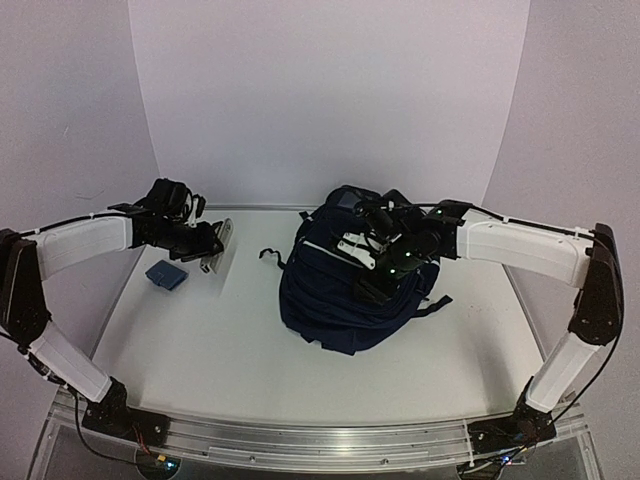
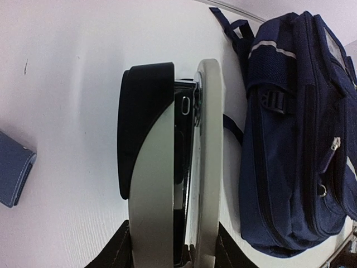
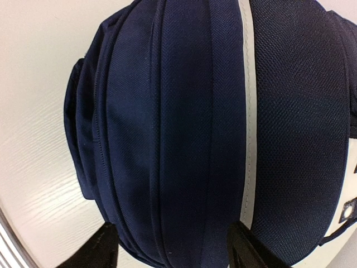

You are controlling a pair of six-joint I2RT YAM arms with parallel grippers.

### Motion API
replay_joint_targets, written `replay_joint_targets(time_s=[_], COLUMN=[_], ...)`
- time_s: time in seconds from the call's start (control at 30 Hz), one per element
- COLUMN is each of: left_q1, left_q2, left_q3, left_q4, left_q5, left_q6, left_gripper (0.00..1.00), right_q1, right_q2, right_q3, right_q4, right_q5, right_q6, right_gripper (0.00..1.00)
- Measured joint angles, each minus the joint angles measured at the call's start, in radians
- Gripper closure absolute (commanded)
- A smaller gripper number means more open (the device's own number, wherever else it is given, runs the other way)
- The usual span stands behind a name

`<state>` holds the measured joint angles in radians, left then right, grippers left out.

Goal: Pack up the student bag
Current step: Pick up the stationery from the corner of the board.

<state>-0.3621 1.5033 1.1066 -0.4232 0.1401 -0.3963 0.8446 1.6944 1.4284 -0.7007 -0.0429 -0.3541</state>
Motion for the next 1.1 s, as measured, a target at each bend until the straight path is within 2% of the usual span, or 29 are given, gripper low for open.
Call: replay_joint_targets(time_s=[0.13,0.2,0.3,0.43,0.8,1.1], left_q1=[-0.019,-0.022,-0.024,-0.038,-0.139,-0.312], left_q2=[-0.109,-0.158,-0.219,-0.250,-0.324,-0.334], left_q3=[-0.062,-0.077,-0.090,-0.099,-0.154,-0.148], left_q4=[-0.028,-0.051,-0.073,-0.075,-0.129,-0.127], left_q5=[0.015,0.016,0.017,0.016,0.036,0.050], left_q6=[-0.018,-0.025,-0.030,-0.032,-0.006,0.037], left_gripper=[0.90,0.90,0.91,0.93,0.96,0.96], right_q1=[0.009,0.009,0.017,0.020,0.007,-0.034], right_q2=[0.027,0.042,0.058,0.060,0.072,0.215], right_q3=[0.004,0.007,0.020,0.044,0.210,0.460], right_q4=[0.005,0.004,-0.004,-0.019,-0.086,-0.150], right_q5=[0.102,0.125,0.139,0.137,0.099,-0.057], right_q6=[-0.016,-0.021,-0.029,-0.031,0.000,0.113], right_gripper=[0.51,0.58,0.73,0.98,1.00,1.00])
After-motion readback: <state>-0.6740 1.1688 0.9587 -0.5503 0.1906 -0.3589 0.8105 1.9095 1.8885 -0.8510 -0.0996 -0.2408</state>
